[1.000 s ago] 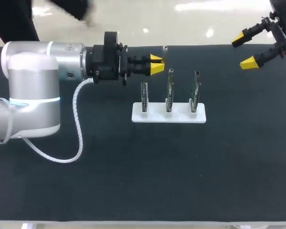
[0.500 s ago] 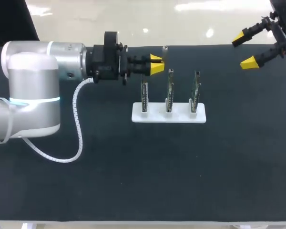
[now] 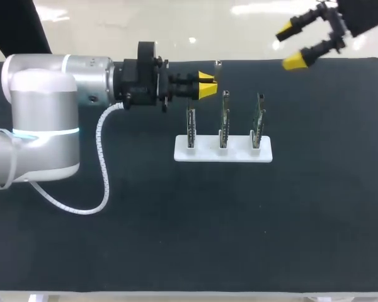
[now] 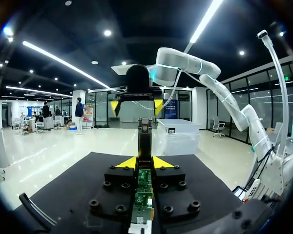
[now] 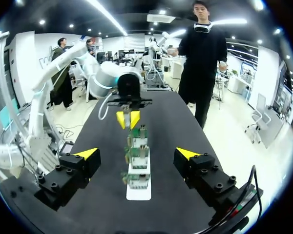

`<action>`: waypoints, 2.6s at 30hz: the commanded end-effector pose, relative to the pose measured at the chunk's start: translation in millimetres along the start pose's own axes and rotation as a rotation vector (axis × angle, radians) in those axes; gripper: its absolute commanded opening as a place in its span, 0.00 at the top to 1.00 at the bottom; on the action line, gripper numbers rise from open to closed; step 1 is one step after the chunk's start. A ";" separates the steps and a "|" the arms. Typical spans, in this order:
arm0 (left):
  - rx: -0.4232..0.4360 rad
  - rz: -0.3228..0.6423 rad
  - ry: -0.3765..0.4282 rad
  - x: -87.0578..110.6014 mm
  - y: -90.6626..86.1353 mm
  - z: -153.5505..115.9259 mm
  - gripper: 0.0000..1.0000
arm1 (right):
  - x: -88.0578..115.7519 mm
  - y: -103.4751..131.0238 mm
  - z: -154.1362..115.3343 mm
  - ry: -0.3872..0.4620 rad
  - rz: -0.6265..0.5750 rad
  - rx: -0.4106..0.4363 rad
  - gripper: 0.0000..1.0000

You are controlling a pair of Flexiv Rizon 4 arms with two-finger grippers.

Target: Pick up the optical module with the left hand, and insert it into the network port with the right hand.

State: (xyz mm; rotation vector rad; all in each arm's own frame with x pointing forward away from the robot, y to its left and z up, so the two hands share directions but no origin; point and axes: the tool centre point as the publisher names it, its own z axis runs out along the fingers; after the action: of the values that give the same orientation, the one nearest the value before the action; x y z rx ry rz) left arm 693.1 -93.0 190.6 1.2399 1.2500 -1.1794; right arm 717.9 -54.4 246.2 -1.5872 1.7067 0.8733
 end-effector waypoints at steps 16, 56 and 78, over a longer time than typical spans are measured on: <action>0.001 0.000 0.000 0.1 0.7 0.2 1.00 | -57.5 7.0 69.7 0.068 0.108 0.089 0.00; 0.001 0.000 0.000 0.1 0.7 0.2 1.00 | -66.2 22.6 90.4 0.071 0.040 0.069 0.00; 0.001 0.000 0.000 0.1 0.7 0.2 1.00 | -59.8 20.9 104.6 0.041 -0.015 0.028 0.00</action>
State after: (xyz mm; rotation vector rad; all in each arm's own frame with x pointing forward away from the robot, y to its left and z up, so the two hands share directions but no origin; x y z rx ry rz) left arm 693.2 -93.0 190.6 1.2402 1.2500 -1.1796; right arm 703.5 66.2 235.4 -1.6067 1.7233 0.8138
